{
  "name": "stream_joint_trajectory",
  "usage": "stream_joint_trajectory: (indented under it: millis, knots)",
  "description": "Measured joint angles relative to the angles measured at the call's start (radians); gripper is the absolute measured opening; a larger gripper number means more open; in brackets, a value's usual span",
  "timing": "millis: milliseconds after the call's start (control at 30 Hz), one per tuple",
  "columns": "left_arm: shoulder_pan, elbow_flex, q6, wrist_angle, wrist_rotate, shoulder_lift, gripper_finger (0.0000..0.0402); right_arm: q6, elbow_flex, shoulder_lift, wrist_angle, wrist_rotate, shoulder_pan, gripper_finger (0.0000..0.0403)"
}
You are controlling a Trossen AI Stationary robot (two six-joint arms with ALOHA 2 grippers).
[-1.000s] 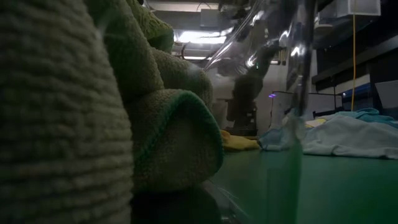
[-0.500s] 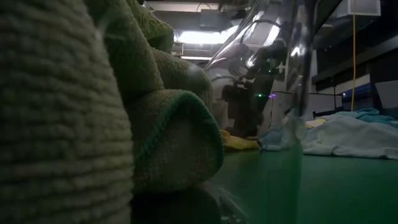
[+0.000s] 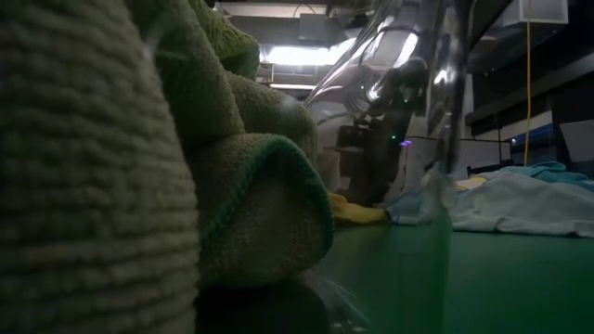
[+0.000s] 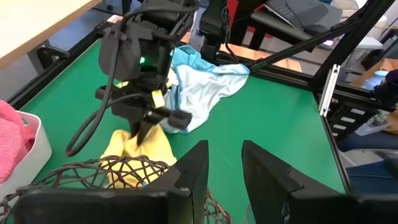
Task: Sort microfiber towel by color & place in baskets
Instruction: Put the yellow microfiber towel into the wire basket
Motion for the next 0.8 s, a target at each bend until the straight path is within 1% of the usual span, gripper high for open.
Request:
stream_joint_trajectory:
  millis: [67, 167, 233, 333, 433, 500, 600, 700, 800]
  knots:
    - [0.000, 0.000, 0.000, -0.002, 0.000, 0.005, 0.0092, 0.001, -0.003, -0.027, -0.051, -0.016, 0.000, 0.0013]
    - [0.000, 0.001, 0.000, 0.013, 0.000, 0.022, 0.0092, 0.023, -0.007, -0.073, -0.126, -0.017, 0.000, 0.0032]
    - [0.000, 0.001, 0.000, 0.021, 0.000, 0.040, 0.0097, 0.035, -0.007, -0.114, -0.159, -0.018, 0.000, 0.0036]
    - [0.001, 0.001, 0.003, 0.045, 0.000, 0.068, 0.0112, 0.051, -0.005, -0.177, -0.207, -0.028, 0.000, 0.0025]
    - [0.002, 0.001, 0.003, 0.103, 0.000, 0.100, 0.0132, 0.057, -0.005, -0.242, -0.225, -0.060, 0.000, 0.0009]
    - [0.002, 0.001, 0.003, 0.138, 0.000, 0.116, 0.0146, 0.060, -0.004, -0.287, -0.220, -0.087, 0.000, 0.0007]
    - [0.002, 0.001, 0.027, 0.189, -0.001, 0.139, 0.0165, 0.084, -0.004, -0.355, -0.219, -0.135, 0.000, 0.0016]
    - [0.001, 0.001, 0.101, 0.253, -0.051, 0.171, 0.0178, 0.087, -0.004, -0.420, -0.223, -0.167, 0.000, 0.0018]
    - [0.002, 0.001, 0.151, 0.335, -0.114, 0.212, 0.0182, 0.094, -0.003, -0.476, -0.219, -0.193, 0.000, 0.0011]
